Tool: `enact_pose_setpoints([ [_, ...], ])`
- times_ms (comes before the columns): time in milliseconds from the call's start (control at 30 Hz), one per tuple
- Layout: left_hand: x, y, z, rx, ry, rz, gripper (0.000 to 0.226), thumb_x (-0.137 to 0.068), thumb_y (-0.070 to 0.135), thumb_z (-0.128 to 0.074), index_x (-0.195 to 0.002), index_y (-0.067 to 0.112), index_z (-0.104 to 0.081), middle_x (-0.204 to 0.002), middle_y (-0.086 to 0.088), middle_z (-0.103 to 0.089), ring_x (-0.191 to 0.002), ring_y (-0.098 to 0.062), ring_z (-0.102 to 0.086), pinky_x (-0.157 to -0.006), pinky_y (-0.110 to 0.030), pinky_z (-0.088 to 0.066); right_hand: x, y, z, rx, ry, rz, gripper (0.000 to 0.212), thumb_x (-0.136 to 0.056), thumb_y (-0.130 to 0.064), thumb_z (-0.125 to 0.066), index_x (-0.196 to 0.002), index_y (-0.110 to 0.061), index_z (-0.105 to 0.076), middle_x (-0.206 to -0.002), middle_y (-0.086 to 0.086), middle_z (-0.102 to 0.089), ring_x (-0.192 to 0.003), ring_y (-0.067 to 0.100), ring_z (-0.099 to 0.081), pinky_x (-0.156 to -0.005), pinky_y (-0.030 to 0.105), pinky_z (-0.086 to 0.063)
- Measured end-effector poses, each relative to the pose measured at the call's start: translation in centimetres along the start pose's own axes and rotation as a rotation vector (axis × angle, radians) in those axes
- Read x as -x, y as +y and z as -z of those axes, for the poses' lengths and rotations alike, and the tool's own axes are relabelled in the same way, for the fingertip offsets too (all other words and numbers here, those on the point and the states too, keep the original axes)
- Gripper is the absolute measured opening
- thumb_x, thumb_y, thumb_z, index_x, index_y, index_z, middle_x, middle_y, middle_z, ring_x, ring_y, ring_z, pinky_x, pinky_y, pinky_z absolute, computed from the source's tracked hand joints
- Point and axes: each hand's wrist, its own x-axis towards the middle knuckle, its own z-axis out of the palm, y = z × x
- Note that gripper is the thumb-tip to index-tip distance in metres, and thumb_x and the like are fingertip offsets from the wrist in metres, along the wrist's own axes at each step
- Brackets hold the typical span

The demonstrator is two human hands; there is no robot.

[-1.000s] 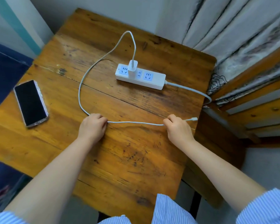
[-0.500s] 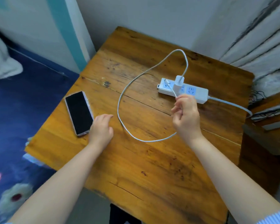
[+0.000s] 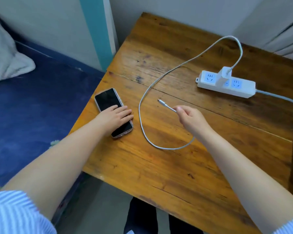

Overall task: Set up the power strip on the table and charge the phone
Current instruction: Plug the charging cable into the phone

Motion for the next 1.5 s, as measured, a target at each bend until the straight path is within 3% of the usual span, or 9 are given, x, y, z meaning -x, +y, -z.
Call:
enact_pose_setpoints([
  [100, -0.3, -0.9, -0.1, -0.058, 0.003, -0.113, 0.087, -0.081, 0.006, -0.063, -0.145, 0.018, -0.005, -0.157, -0.006, -0.01, -0.144, -0.02, -0.006, -0.118, -0.034, -0.009, 0.1, 0.4, -0.3, 0.07, -0.035, 0.008, 0.023, -0.092, -0.011, -0.045, -0.098, -0.012, -0.067, -0.043, -0.012, -0.046, -0.037, 0.002, -0.041, -0.037, 0.009, -0.027],
  [200, -0.5, -2.0, -0.1, -0.059, 0.015, -0.162, 0.089, -0.079, 0.011, -0.067, -0.145, 0.017, -0.007, -0.155, -0.007, -0.017, -0.143, -0.022, -0.011, -0.117, -0.032, -0.014, 0.0, 0.4, -0.9, 0.098, -0.136, -0.064, 0.029, -0.086, 0.006, -0.041, -0.081, -0.012, -0.062, -0.062, 0.005, -0.054, -0.037, 0.0, -0.047, -0.038, 0.009, -0.033],
  [267, -0.6, -2.3, 0.0, -0.029, 0.033, -0.133, 0.094, -0.077, 0.022, -0.07, -0.145, 0.014, -0.006, -0.154, -0.009, -0.017, -0.142, -0.024, -0.012, -0.117, -0.032, -0.016, 0.1, 0.1, -1.4, 0.173, -0.187, -0.109, 0.035, -0.08, 0.012, -0.038, -0.074, -0.016, -0.057, -0.074, 0.007, -0.055, -0.05, 0.004, -0.048, -0.044, 0.013, -0.035],
  [367, -0.3, -2.5, 0.1, 0.079, 0.118, -0.068, 0.096, -0.074, 0.037, -0.069, -0.145, 0.011, -0.008, -0.152, -0.011, -0.02, -0.141, -0.026, -0.015, -0.116, -0.033, -0.019, 0.1, -0.4, -2.1, 0.219, -0.205, -0.13, 0.027, -0.082, 0.004, -0.04, -0.071, -0.018, -0.052, -0.081, 0.007, -0.057, -0.066, 0.018, -0.045, -0.047, 0.018, -0.034],
  [500, 1.0, -2.4, 0.3, 0.247, 0.243, -0.057, 0.098, -0.07, 0.038, -0.072, -0.143, 0.008, -0.015, -0.148, -0.012, -0.028, -0.137, -0.027, -0.02, -0.113, -0.036, -0.026, 0.6, -1.4, -2.6, 0.18, -0.255, -0.069, 0.022, -0.094, -0.02, -0.041, -0.079, -0.024, -0.056, -0.059, -0.004, -0.049, -0.05, 0.007, -0.038, -0.041, 0.015, -0.031],
  [600, 2.2, -2.1, 0.6, 0.358, 0.359, -0.051, 0.098, -0.061, 0.03, -0.08, -0.139, 0.002, -0.027, -0.141, -0.018, -0.04, -0.131, -0.032, -0.032, -0.106, -0.041, -0.037, 1.7, -2.3, -3.2, 0.159, -0.171, 0.011, 0.021, -0.09, -0.02, -0.051, -0.082, -0.015, -0.069, -0.05, -0.01, -0.043, -0.047, 0.007, -0.036, -0.042, 0.011, -0.032],
  [800, 3.1, -0.8, 1.1, 0.455, 0.421, -0.087, 0.097, -0.054, 0.025, -0.084, -0.133, -0.005, -0.036, -0.13, -0.024, -0.05, -0.119, -0.038, -0.047, -0.097, -0.043, -0.045, 3.7, -3.4, -4.5, 0.206, -0.08, 0.162, 0.014, -0.084, -0.013, -0.061, -0.089, -0.003, -0.071, -0.074, 0.006, -0.058, -0.071, 0.018, -0.048, -0.058, 0.026, -0.028],
  [1033, 4.2, -0.5, 0.4, 0.505, 0.489, -0.103, 0.097, -0.052, 0.024, -0.085, -0.131, -0.008, -0.039, -0.127, -0.025, -0.053, -0.116, -0.039, -0.05, -0.094, -0.042, -0.048, 4.0, -4.9, -6.0, 0.282, 0.003, 0.185, 0.014, -0.081, -0.012, -0.064, -0.089, -0.003, -0.071, -0.084, 0.017, -0.068, -0.079, 0.03, -0.059, -0.072, 0.04, -0.048],
  [1500, 4.3, 0.6, 1.0, 0.475, 0.464, -0.119, 0.097, -0.054, 0.029, -0.084, -0.132, -0.005, -0.039, -0.128, -0.021, -0.053, -0.119, -0.035, -0.048, -0.089, -0.042, -0.052, 4.1, -5.0, -6.2, 0.443, 0.02, 0.216, 0.016, -0.083, -0.016, -0.061, -0.088, -0.004, -0.07, -0.086, 0.013, -0.069, -0.082, 0.028, -0.059, -0.067, 0.032, -0.044],
])
